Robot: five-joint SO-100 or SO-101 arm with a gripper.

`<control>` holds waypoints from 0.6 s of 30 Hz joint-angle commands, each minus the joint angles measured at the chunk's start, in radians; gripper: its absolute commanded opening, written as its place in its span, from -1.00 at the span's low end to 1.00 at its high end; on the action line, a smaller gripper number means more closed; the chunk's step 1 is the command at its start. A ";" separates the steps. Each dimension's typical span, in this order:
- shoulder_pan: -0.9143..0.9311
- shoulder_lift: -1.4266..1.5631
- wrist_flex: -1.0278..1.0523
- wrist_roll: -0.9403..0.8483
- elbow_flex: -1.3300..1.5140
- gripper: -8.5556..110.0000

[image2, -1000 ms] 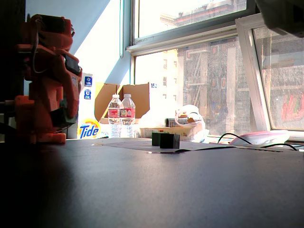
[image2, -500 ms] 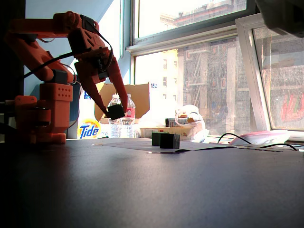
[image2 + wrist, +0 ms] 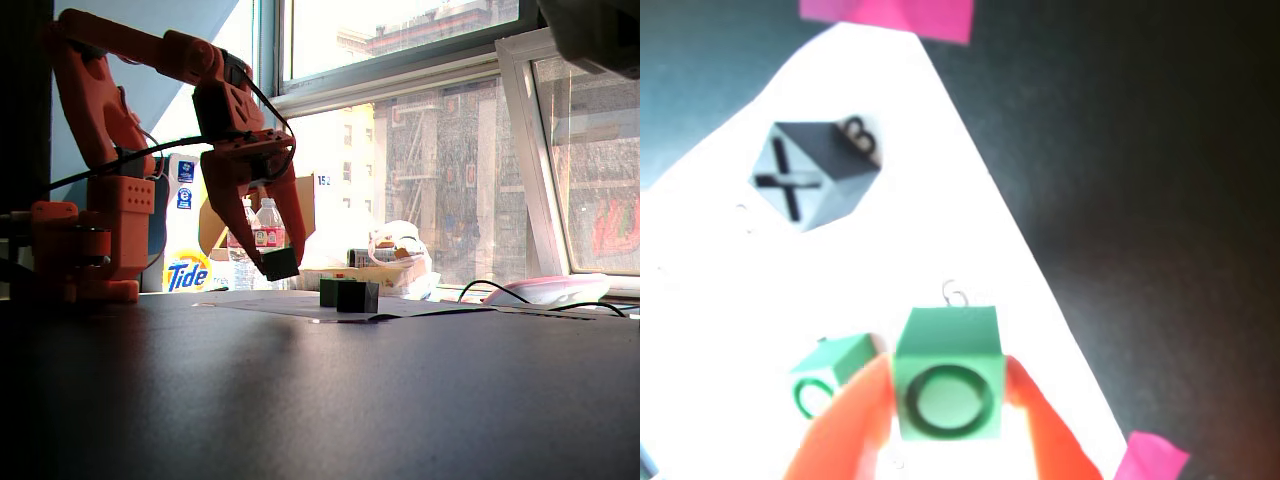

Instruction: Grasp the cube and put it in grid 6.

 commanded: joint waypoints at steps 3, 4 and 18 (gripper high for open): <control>0.014 -0.103 0.003 0.006 -0.124 -0.84; 0.014 -0.124 0.002 0.008 -0.126 -0.85; 0.014 -0.184 -0.011 -0.005 -0.095 -0.73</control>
